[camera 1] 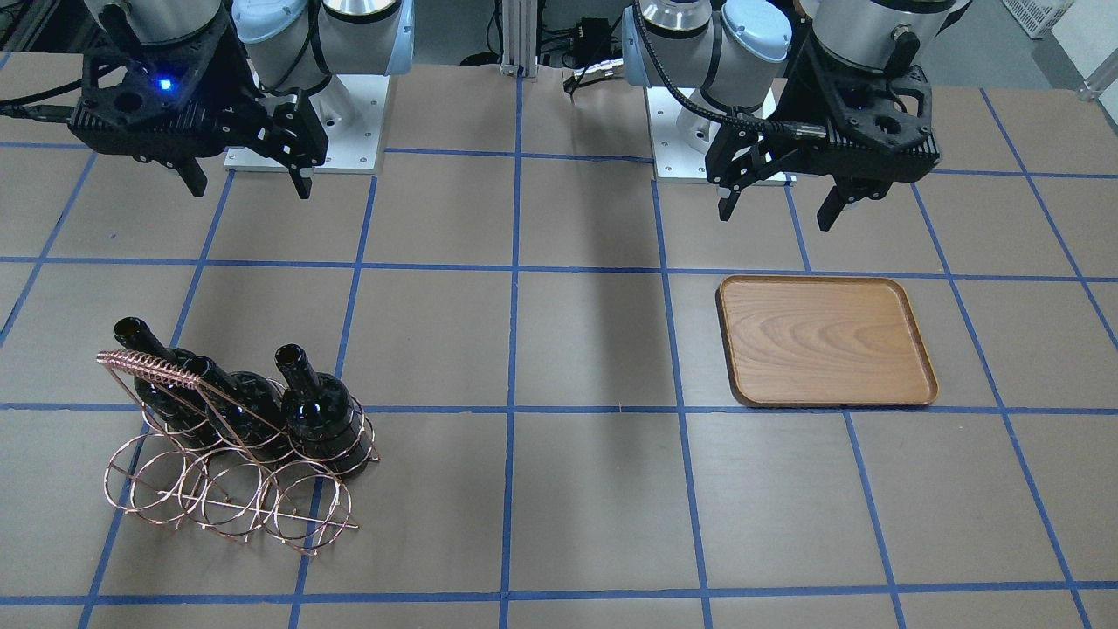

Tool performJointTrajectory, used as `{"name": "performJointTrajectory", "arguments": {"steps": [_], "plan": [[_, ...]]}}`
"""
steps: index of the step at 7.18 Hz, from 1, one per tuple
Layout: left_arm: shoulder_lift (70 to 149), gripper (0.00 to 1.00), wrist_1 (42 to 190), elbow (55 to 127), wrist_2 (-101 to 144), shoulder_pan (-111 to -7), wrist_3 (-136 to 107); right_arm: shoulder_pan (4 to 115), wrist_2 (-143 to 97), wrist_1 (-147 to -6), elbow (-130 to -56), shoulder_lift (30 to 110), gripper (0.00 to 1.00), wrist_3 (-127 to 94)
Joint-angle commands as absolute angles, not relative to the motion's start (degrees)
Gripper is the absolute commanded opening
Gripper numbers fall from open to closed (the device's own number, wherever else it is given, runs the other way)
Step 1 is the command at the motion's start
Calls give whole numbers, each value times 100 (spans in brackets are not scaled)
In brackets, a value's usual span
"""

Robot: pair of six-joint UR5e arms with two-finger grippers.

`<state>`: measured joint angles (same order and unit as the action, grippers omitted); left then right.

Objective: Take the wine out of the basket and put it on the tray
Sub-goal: 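Lower the right gripper over the middle dark wine bottle in the copper rack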

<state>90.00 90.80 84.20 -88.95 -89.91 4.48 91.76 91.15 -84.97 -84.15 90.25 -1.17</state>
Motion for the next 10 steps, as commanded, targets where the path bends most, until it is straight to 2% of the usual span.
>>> {"name": "performJointTrajectory", "arguments": {"steps": [1,3,5,8,10], "plan": [[9000,100,9079,8420,-8895,-8983,448,9167,9088,-8534,-8429,9018,100,-71],[9000,100,9079,8420,-8895,-8991,448,9027,9079,-8787,-8420,8878,100,-9],[9000,100,9079,8420,-8895,-8983,448,8834,9105,-9226,-8420,8379,95,44],[9000,100,9079,8420,-8895,-8991,448,8527,9079,-9887,-8429,7876,93,166],[8991,100,9079,8420,-8895,-8982,448,8499,9070,-10420,-8656,7665,92,176]]}}
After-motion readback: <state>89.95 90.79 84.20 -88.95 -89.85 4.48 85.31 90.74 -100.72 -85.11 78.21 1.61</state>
